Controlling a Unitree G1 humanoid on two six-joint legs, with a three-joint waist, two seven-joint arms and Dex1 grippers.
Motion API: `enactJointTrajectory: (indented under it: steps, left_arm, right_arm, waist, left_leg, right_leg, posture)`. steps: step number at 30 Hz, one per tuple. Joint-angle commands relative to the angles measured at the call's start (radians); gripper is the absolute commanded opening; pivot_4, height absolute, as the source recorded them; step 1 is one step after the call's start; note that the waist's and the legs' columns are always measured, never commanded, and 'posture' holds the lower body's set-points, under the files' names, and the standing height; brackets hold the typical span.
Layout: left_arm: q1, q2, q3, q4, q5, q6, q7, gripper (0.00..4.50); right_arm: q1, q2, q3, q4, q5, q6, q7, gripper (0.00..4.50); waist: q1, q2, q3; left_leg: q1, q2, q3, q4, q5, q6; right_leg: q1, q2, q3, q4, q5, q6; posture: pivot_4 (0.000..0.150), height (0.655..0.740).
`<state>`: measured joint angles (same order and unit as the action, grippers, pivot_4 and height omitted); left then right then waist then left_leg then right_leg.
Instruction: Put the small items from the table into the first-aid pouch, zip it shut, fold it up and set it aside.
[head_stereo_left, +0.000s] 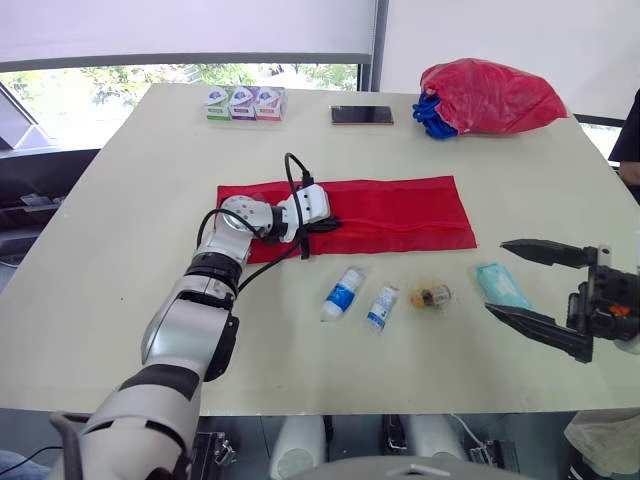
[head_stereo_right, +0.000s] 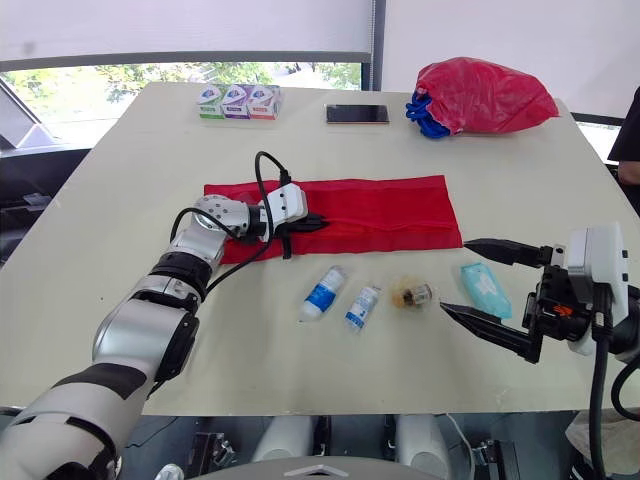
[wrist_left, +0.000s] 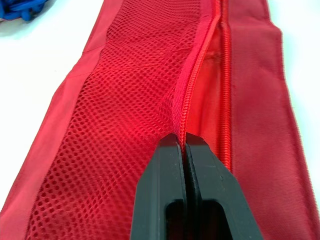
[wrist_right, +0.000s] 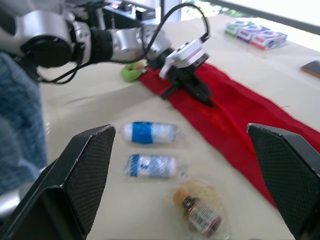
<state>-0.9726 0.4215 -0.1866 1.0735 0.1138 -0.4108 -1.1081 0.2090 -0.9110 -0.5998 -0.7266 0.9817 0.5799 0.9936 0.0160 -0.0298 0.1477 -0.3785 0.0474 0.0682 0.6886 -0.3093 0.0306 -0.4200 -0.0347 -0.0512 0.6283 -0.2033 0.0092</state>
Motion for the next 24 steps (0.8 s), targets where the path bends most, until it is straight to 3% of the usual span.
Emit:
enactJointTrajectory:
  steps: [1,7,14,18,24]
  left_arm:
    - [-0.004,-0.008,0.016,-0.024,-0.025,-0.027,-0.022,0.08]
    - [0.000,-0.017,0.023,-0.029,-0.041,-0.044,-0.052,0.08]
    - [-0.003,-0.019,0.017,-0.033,-0.040,-0.050,-0.064,0.08]
    - [-0.016,-0.014,0.013,-0.020,-0.032,-0.050,-0.059,0.08]
    - [-0.025,-0.018,0.015,-0.009,-0.028,-0.040,-0.039,0.08]
  right_arm:
    - [-0.003,-0.044,-0.035,0.004,-0.018,-0.036,0.080,4.50]
    - [-0.041,-0.083,0.026,0.038,-0.109,-0.072,0.124,4.50]
    - [-0.377,-0.112,0.362,0.150,-0.239,-0.074,0.115,4.50]
    - [-0.566,-0.064,0.608,0.216,-0.412,-0.108,0.123,4.50]
    - [-0.824,0.113,0.893,0.412,-0.620,-0.152,0.160,4.50]
  waist:
    - [0.000,0.000,0.000]
    - [0.000,0.000,0.000]
    - [-0.005,0.000,0.000]
    - [-0.003,0.000,0.000]
    - [-0.002,0.000,0.000]
  left_leg:
    - [0.000,0.000,0.000,0.000,0.000,0.000]
    - [0.000,0.000,0.000,0.000,0.000,0.000]
    - [0.001,0.000,0.000,0.001,0.001,0.001]
    - [0.000,0.000,0.001,0.001,0.001,0.001]
    - [-0.001,-0.001,0.004,0.002,0.002,0.001]
  right_leg:
    - [0.000,0.000,0.000,0.000,0.000,0.000]
    - [0.000,0.000,0.001,0.000,0.000,0.000]
    - [0.000,0.001,0.005,0.001,0.001,0.001]
    - [-0.001,0.003,0.007,0.002,0.001,0.001]
    - [-0.004,0.003,0.009,0.004,0.001,0.001]
  posture:
    - [0.150,0.7400]
    - [0.150,0.7400]
    - [0.150,0.7400]
    - [0.150,0.7400]
    - [0.150,0.7400]
